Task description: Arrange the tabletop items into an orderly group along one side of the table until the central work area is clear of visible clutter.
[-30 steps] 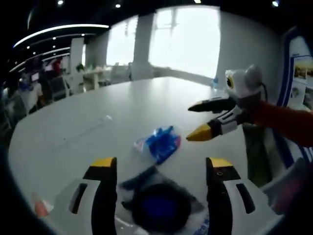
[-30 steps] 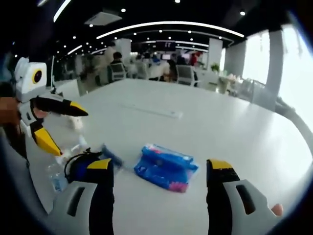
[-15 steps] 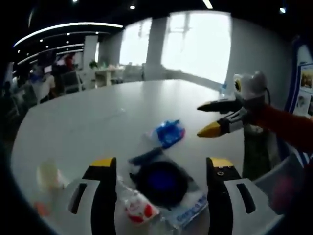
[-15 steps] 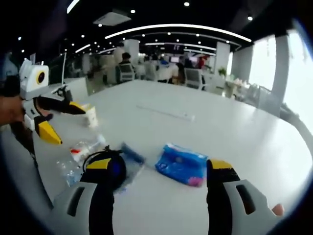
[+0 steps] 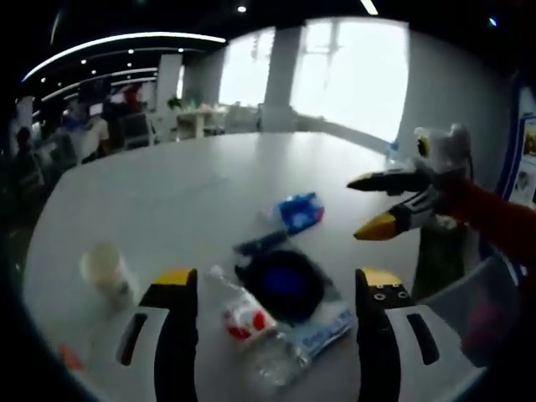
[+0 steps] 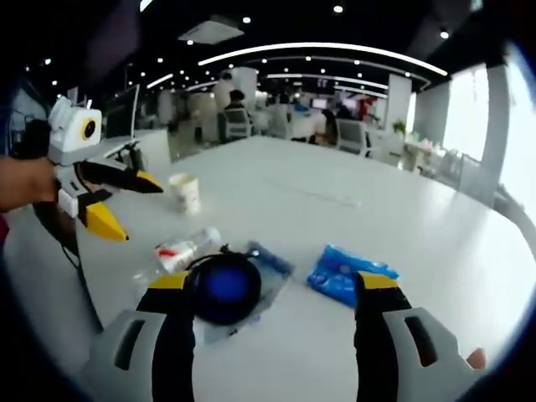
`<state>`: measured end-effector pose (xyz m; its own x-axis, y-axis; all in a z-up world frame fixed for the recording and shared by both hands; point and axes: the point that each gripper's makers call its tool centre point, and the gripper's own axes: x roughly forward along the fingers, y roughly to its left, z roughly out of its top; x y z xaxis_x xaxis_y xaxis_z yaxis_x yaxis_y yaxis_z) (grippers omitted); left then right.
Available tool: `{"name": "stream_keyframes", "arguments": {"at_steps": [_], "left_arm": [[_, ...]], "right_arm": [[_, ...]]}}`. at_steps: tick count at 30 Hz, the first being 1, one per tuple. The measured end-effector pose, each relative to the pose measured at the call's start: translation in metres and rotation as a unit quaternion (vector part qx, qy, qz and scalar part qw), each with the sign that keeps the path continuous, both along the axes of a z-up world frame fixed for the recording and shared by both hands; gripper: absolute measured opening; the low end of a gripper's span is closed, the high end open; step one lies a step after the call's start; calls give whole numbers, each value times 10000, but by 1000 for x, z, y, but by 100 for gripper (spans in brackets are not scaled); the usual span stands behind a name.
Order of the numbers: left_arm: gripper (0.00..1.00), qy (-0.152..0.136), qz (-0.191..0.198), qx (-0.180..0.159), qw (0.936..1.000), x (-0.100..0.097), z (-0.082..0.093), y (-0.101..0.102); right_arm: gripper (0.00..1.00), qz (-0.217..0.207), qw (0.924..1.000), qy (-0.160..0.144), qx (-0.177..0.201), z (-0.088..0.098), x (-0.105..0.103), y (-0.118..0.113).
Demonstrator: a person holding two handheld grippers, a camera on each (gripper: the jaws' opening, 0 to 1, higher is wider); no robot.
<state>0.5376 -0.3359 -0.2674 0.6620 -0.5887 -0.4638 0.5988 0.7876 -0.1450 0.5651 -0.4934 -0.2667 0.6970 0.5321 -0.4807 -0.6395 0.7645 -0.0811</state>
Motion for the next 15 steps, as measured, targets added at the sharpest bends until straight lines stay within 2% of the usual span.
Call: {"name": "stream_keyframes", "arguments": {"at_steps": [6,15], "left_arm": [[75,109,164,-34,9998,-4,-8,11],[74,357,265,-37,9990,-10,-28,8]], "right_arm": [[78,318,9995,-4,63,10,-15,3],[79,877,9960,72,141,12,-44,12]]}}
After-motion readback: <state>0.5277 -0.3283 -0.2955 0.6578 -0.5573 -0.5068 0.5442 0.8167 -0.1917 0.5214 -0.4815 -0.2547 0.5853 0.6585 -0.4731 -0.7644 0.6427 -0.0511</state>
